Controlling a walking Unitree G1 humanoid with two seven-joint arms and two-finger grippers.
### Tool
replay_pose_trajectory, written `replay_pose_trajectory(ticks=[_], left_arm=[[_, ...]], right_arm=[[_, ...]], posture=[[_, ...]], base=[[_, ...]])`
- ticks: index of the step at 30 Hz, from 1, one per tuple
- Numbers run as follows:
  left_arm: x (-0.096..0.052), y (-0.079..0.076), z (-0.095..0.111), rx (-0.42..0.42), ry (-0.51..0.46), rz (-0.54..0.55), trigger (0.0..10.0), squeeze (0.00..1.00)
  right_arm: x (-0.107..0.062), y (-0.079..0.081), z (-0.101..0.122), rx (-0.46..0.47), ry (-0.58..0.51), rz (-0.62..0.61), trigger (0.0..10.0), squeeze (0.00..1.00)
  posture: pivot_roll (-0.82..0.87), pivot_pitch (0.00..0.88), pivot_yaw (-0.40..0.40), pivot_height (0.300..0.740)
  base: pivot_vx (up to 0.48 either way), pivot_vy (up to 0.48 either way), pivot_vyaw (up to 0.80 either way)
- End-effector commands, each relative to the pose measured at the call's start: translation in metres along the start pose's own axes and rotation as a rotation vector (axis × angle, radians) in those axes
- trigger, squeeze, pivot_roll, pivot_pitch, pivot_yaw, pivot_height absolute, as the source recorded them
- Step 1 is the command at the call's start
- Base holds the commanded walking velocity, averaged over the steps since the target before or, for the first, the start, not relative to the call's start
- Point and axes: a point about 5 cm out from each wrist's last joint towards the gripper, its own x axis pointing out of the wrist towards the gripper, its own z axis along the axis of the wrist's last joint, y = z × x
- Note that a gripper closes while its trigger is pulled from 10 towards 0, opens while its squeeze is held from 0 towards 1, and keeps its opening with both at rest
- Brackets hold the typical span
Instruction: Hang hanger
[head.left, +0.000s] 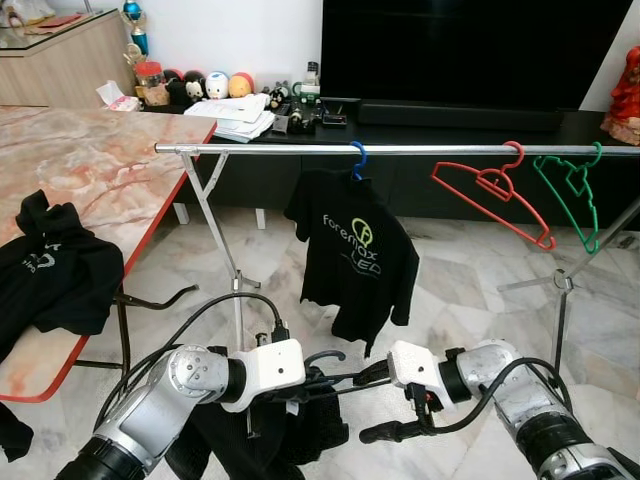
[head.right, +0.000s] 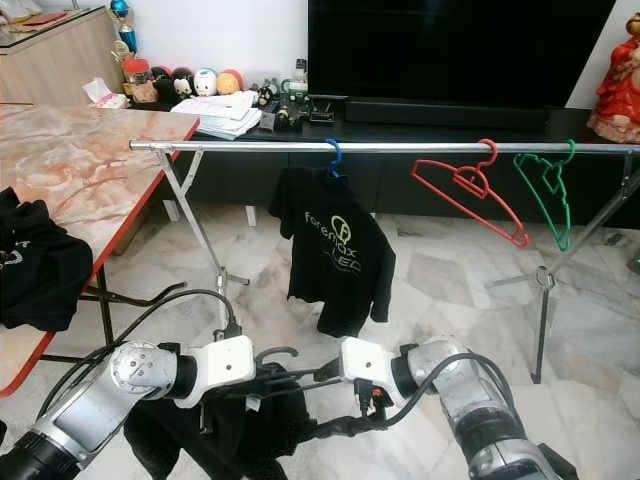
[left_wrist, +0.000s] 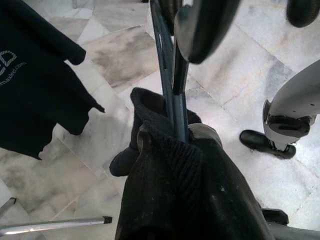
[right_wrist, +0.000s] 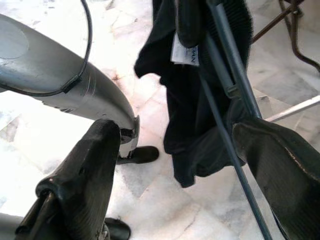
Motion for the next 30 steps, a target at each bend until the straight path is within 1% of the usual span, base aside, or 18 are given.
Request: replay_pose_trajectory(ticks=[1,4,5,7,9,15,17,19,21,23,25,26,27,28,30], left_arm=[[0.006,-0.005,0.017,0.067,-0.032,-0.039,10.0,0.0],[0.006,-0.006,0.017,0.066,-0.032,-0.041,10.0,0.0],[0.006,-0.006,0.017,0.063,-0.03,-0.042,10.0,0.0],[0.006,-0.007,0.016,0.055,-0.024,-0.042,10.0,0.0],[0.006,-0.008,0.014,0.051,-0.019,-0.047,10.0,0.0],[0.007,-0.01,0.014,0.052,-0.006,-0.062,10.0,0.0],[0.007,-0.01,0.013,0.047,-0.001,-0.064,10.0,0.0],[0.007,-0.009,0.012,0.05,0.006,-0.056,10.0,0.0],[0.007,-0.01,0.012,0.046,0.006,-0.058,10.0,0.0],[0.007,-0.01,0.012,0.043,0.006,-0.058,10.0,0.0],[0.007,-0.01,0.012,0.041,0.006,-0.057,10.0,0.0],[0.007,-0.01,0.012,0.042,0.007,-0.057,10.0,0.0],[0.007,-0.01,0.012,0.044,0.007,-0.057,10.0,0.0],[0.007,-0.01,0.012,0.044,0.007,-0.057,10.0,0.0],[0.007,-0.009,0.012,0.056,0.014,-0.061,10.0,0.0]], right_arm=[[-0.003,-0.018,0.022,-0.103,-0.054,-0.129,10.0,0.0],[-0.005,-0.022,0.026,-0.104,-0.078,-0.159,10.0,0.0],[-0.009,-0.022,0.029,-0.075,-0.119,-0.134,10.0,0.0],[-0.013,-0.023,0.03,-0.061,-0.148,-0.112,10.0,0.0],[-0.017,-0.025,0.032,-0.052,-0.163,-0.122,10.0,0.0],[-0.02,-0.027,0.032,-0.042,-0.178,-0.143,10.0,0.0],[-0.024,-0.027,0.035,0.0,-0.228,-0.106,10.0,0.0],[-0.026,-0.026,0.036,0.003,-0.244,-0.085,10.0,0.0],[-0.028,-0.028,0.038,0.019,-0.268,-0.09,10.0,0.0],[-0.032,-0.027,0.039,0.066,-0.303,-0.036,10.0,0.0],[-0.035,-0.025,0.041,0.089,-0.337,0.005,10.0,0.0],[-0.035,-0.026,0.04,0.084,-0.337,-0.01,10.0,0.0],[-0.033,-0.025,0.037,0.076,-0.3,-0.03,10.0,0.0],[-0.033,-0.025,0.037,0.076,-0.3,-0.03,10.0,0.0],[-0.029,-0.016,0.024,0.048,-0.186,0.031,10.0,0.0]], posture=[[0.05,0.063,-0.013,0.74],[0.06,0.061,-0.014,0.74],[0.06,0.059,-0.016,0.74],[0.06,0.057,-0.016,0.74],[0.05,0.051,-0.012,0.74],[0.05,0.043,-0.01,0.74],[0.05,0.042,-0.01,0.74],[0.05,0.042,-0.01,0.74],[0.05,0.036,-0.009,0.74],[0.05,0.037,-0.008,0.74],[0.05,0.035,-0.008,0.74],[0.05,0.036,-0.008,0.74],[0.05,0.036,-0.008,0.74],[0.05,0.036,-0.008,0.74],[0.05,0.037,-0.008,0.74]], base=[[0.0,0.0,0.0],[0.0,0.0,0.0],[0.0,0.0,0.0],[0.0,0.0,0.0],[0.0,0.0,0.0],[0.0,0.0,0.0],[0.0,0.0,0.0],[0.0,0.0,0.0],[0.0,0.0,0.0],[0.0,0.0,0.0],[0.0,0.0,0.0],[0.0,0.0,0.0],[0.0,0.0,0.0],[0.0,0.0,0.0],[0.0,0.0,0.0]])
